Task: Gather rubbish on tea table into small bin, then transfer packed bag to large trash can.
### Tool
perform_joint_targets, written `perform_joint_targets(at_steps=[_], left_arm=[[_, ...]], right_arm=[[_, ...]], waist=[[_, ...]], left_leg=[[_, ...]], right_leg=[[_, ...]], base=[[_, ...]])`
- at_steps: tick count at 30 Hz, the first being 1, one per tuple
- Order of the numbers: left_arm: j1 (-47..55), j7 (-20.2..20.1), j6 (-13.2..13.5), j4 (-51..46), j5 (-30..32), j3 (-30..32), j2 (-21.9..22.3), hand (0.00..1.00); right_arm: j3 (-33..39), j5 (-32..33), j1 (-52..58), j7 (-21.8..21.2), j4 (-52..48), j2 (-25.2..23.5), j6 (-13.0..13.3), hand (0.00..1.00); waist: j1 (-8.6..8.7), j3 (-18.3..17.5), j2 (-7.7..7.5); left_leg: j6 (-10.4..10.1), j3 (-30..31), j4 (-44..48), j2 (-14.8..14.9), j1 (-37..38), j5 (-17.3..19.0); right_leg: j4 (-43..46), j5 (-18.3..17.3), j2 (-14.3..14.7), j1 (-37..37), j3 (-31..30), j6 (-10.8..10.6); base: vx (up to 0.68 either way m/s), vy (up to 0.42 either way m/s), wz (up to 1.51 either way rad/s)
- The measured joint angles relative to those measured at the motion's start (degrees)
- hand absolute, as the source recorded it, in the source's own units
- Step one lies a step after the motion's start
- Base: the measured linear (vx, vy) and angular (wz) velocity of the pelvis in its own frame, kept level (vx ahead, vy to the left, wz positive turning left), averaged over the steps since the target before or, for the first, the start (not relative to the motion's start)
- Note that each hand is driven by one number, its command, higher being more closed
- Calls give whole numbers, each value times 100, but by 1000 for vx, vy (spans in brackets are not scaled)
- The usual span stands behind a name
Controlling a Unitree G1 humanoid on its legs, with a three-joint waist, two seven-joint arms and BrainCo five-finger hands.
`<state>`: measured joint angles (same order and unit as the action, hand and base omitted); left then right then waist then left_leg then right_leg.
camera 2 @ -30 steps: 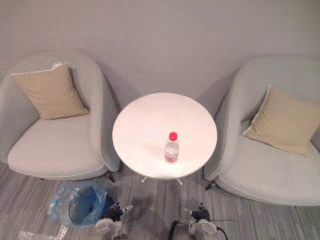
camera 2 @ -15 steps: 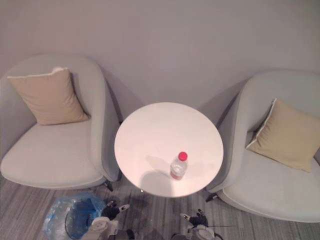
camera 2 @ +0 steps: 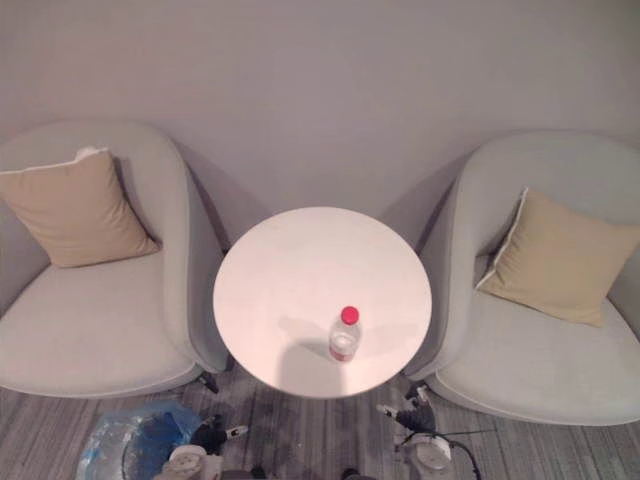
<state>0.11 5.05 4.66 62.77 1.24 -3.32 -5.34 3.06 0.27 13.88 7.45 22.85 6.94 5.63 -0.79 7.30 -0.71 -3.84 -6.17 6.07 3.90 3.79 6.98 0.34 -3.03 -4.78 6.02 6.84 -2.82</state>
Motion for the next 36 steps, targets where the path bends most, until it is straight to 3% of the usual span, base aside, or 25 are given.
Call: perform_joint_targets(at_steps=[5, 15, 22, 36], left_arm=[[114, -59, 7, -54, 50, -10, -87, 0], [225, -185, 127, -150, 95, -303, -72, 0], [225, -185, 137, -155, 98, -444, -85, 0], [230, -185, 226, -303, 94, -437, -80, 0]], right_arm=[[29, -367, 330, -36, -850, -7, 244, 0], [-214, -721, 378, -73, -1560, 50, 578, 0], [-469, -928, 49, 11, -1489, 95, 587, 0], [-615, -913, -720, 170, -327, 226, 521, 0]], waist=[[40, -56, -80], [51, -156, 51], [39, -164, 66], [-21, -19, 107]], left_leg=[[2, 50, -196, -56, 33, -161], [-8, 229, -404, -97, 28, -291], [12, 472, -499, -140, 9, -325], [7, 886, -516, -167, -195, -403]], right_leg=[[-70, 109, -32, -39, -50, -39], [-156, 185, -21, -100, -59, -43], [-246, 182, -33, -25, 132, -45], [-182, 71, -40, -17, 517, -47]], base=[[-90, 11, -1], [-32, -6, 0], [32, -10, 14], [0, -9, 15]])
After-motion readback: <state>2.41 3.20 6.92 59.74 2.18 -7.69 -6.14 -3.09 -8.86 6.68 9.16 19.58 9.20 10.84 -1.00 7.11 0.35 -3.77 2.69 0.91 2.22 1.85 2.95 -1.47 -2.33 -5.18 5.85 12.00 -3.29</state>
